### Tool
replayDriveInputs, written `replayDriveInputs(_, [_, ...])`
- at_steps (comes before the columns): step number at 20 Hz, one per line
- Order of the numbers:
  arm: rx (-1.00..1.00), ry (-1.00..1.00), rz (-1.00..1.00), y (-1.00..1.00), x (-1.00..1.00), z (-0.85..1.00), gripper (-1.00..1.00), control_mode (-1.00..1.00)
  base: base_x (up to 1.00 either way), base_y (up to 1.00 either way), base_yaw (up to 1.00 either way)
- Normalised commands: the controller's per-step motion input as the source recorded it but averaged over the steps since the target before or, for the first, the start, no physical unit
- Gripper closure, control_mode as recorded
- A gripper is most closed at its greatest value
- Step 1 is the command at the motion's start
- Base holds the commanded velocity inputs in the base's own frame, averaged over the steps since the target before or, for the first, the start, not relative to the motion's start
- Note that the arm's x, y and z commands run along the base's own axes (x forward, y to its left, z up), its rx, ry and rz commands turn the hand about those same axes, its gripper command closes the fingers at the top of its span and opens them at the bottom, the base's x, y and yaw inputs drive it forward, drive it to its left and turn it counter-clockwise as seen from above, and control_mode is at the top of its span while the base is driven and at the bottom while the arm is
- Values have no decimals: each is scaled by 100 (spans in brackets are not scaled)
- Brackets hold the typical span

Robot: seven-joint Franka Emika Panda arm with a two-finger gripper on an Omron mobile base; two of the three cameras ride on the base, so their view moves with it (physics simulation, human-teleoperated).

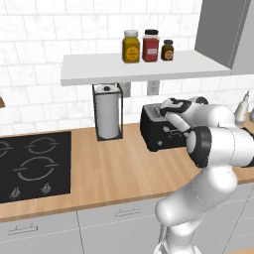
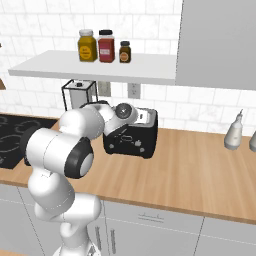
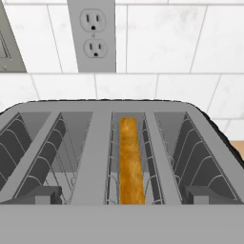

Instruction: Start the toaster. Once the lever pops up, take the bread to the plate on the dining counter.

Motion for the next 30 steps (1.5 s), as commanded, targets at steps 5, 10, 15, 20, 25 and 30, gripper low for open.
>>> replayDriveInputs(5, [0, 0, 0, 0, 0, 0, -100, -100, 0, 0, 0])
replayDriveInputs(10, [0, 0, 0, 0, 0, 0, -100, -100, 0, 0, 0])
replayDriveInputs(15, [0, 0, 0, 0, 0, 0, -100, -100, 0, 0, 0])
replayDriveInputs(20, [0, 0, 0, 0, 0, 0, -100, -100, 0, 0, 0])
replayDriveInputs(25, [0, 0, 0, 0, 0, 0, -100, -100, 0, 0, 0])
replayDriveInputs(30, [0, 0, 0, 0, 0, 0, -100, -100, 0, 0, 0])
